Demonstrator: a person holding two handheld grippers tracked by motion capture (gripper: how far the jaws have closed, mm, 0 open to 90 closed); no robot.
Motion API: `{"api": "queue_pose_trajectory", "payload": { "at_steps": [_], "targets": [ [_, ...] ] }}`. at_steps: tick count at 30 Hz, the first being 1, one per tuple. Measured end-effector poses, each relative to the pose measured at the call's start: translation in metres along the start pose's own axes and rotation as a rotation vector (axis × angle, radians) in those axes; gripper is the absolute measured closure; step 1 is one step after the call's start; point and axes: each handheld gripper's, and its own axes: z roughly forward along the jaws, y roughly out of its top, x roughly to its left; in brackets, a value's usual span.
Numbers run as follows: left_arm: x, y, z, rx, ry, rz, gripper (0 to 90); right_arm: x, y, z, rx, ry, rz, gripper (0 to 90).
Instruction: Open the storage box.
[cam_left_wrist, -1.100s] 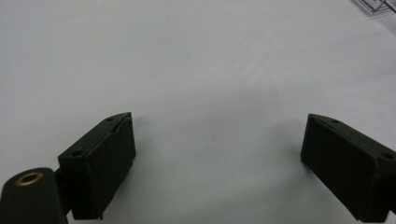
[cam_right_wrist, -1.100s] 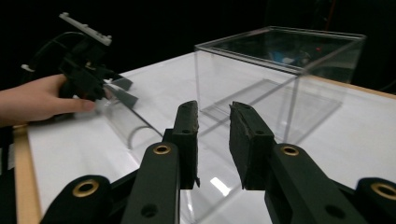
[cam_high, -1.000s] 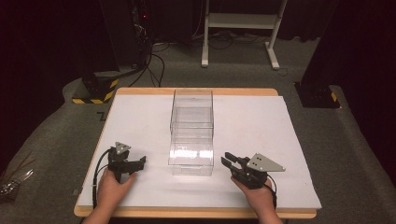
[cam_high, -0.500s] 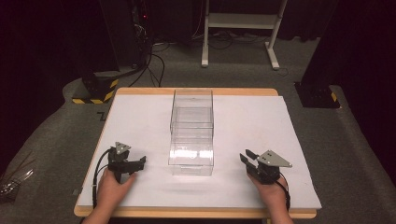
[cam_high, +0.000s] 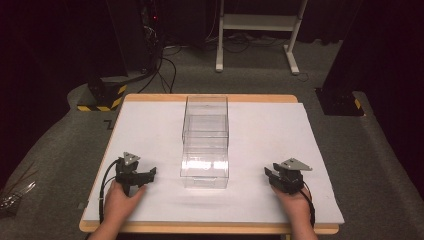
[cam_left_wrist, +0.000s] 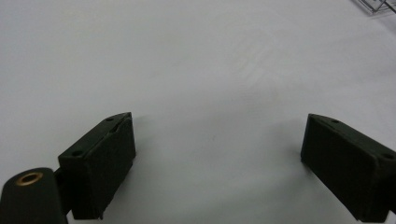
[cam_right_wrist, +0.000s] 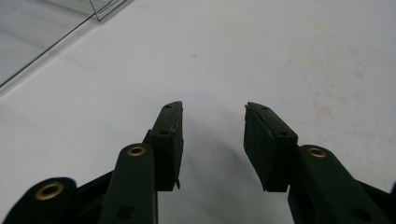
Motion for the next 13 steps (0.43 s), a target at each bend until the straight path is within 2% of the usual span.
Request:
{"api": "queue_pose_trajectory", "payload": {
  "at_steps": [6,13],
  "targets": [
    [0.0000,0.0000,0.0000,-0.001,0.001,0.001,10.4,0.0017,0.0007,0.0026,0.026,0.000,-0.027,56.5],
    [0.0000,0.0001,0.0000,0.000,0.001,0.002,10.4,0.0020,0.0008,0.0032,0.033,0.001,-0.024,56.0]
  ]
}}
